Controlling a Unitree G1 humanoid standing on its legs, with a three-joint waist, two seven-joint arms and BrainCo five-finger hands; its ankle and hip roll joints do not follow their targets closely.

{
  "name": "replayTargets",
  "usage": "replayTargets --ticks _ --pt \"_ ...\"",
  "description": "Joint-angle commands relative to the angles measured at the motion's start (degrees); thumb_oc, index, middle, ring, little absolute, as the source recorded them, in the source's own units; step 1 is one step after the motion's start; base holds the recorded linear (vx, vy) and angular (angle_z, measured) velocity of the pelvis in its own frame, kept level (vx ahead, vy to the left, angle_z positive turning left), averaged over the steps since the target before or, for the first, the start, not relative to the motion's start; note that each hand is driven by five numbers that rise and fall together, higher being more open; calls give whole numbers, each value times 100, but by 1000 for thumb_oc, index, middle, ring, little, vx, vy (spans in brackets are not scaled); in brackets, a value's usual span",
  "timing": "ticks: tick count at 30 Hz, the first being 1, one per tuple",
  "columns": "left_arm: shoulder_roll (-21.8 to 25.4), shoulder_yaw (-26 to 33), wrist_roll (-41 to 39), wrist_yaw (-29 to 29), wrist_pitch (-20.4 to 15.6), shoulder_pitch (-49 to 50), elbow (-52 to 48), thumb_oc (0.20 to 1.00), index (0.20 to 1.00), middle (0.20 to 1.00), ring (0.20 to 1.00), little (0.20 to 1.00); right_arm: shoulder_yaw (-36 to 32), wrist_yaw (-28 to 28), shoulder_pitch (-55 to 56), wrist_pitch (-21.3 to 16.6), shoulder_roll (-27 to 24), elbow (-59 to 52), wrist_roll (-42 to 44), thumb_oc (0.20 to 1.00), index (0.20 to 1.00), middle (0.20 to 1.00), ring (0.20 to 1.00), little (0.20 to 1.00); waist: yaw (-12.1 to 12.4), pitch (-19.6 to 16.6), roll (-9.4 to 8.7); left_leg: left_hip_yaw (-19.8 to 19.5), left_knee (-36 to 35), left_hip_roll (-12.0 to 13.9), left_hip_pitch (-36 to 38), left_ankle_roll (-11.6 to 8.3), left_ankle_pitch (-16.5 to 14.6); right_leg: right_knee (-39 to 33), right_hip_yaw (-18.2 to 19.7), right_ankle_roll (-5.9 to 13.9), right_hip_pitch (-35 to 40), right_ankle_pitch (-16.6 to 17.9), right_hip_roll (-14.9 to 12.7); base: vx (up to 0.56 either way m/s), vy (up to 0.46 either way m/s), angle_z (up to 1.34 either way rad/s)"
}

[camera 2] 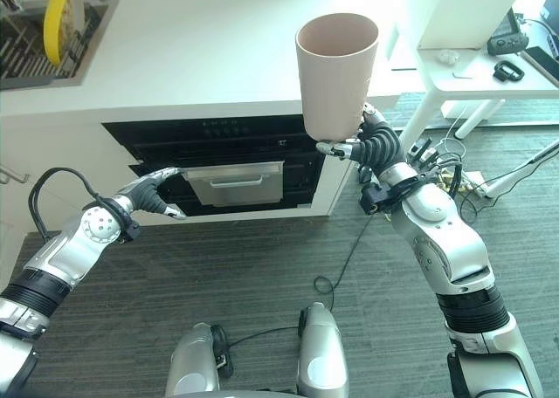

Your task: Place the dishes in the dishwasher.

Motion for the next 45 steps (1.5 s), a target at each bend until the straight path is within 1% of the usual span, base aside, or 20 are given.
replayTargets --ticks 1,6,10,14,18,21,22,24,27,31,38,39,40,45 --pt "171 -82 -40 360 -170 -342 -57 1000 1000 1000 1000 1000 -40 9 -590 -546 -233 -367 197 200 200 200 200 200 11 -438 -5 -452 -530 516 143 -320 656 -839 311 696 362 890 -574 -119 9 -8" --pt "209 -229 -240 633 -297 -920 391 1000 1000 1000 1000 1000 110 11 -930 -525 -279 -297 174 200 200 200 200 200 -39 -360 -15 -464 -560 533 -43 -361 723 -828 339 720 109 940 -597 -96 14 -5" --pt "175 -260 -218 811 -388 -1237 652 1000 1000 1000 1000 1000 133 63 -1093 -510 -263 -218 137 200 200 200 200 200 -50 -333 -22 -471 -601 543 -161 -387 756 -838 337 729 -35 949 -631 -69 9 -3" --pt "143 -393 -142 948 -477 -1607 927 1000 1000 1000 1000 1000 194 45 -1265 -466 -228 -159 56 200 200 200 200 200 -81 -322 -28 -489 -640 500 -273 -395 769 -876 367 730 -164 962 -605 -47 3 -2" --pt "144 -385 -308 1280 -660 -1951 1103 1000 1000 1000 1000 1000 261 27 -1395 -457 -198 -68 -19 200 200 200 200 200 -104 -311 -25 -468 -708 451 -311 -381 771 -936 381 729 -257 978 -590 -9 3 0" --pt "109 -428 -290 1240 -469 -2201 1157 1000 1000 1000 1000 1000 295 54 -1530 -467 -114 42 -132 200 200 200 200 200 -116 -290 -10 -487 -708 412 -414 -370 760 -923 406 728 -374 970 -565 -63 10 -1" --pt "78 -477 -306 1120 -351 -2353 1278 1000 1000 1000 1000 1000 334 36 -1659 -457 -91 105 -130 200 200 200 200 200 -126 -286 0 -487 -708 389 -472 -353 749 -896 420 728 -460 959 -564 -65 16 -1" --pt "33 -542 -330 1034 -269 -2464 1402 1000 1000 1000 1000 1000 343 47 -1746 -417 -52 117 -147 200 200 200 200 200 -147 -284 11 -480 -707 370 -514 -341 737 -889 433 732 -523 957 -563 -45 20 -6" --pt "-26 -600 -321 959 -307 -2511 1569 1000 1000 1000 1000 1000 361 32 -1807 -378 -41 109 -160 200 200 200 200 200 -171 -296 20 -468 -715 353 -546 -330 723 -888 463 728 -569 942 -547 -18 14 -7" --pt "-110 -620 -372 946 -269 -2514 1703 1000 1000 1000 1000 1000 388 21 -1856 -373 -3 83 -225 200 200 200 200 200 -200 -289 32 -432 -720 339 -580 -317 706 -882 490 718 -616 918 -516 -5 6 -2" --pt "-289 -638 -370 892 -188 -2576 2146 1000 1000 1000 1000 1000 493 55 -1942 -495 120 133 -440 200 200 200 200 200 -266 -246 53 -366 -734 323 -610 -306 664 -875 537 695 -704 881 -441 -15 9 -4" --pt "-294 -647 -380 881 -188 -2592 2186 1000 1000 1000 1000 1000 498 56 -1958 -500 110 140 -434 200 200 200 200 200 -272 -225 52 -361 -711 324 -585 -313 626 -848 542 702 -685 842 -442 0 0 0" --pt "-293 -649 -394 873 -188 -2613 2243 1000 1000 1000 1000 1000 498 55 -1993 -495 89 143 -411 200 200 200 200 200 -279 -236 56 -346 -752 320 -595 -314 663 -891 545 695 -701 880 -433 0 0 0" --pt "-313 -625 -432 865 -216 -2588 2389 1000 1000 1000 1000 1000 505 97 -1993 -527 57 172 -423 200 200 200 200 200 -298 -235 63 -291 -788 312 -570 -317 652 -938 542 685 -694 880 -423 0 0 0"
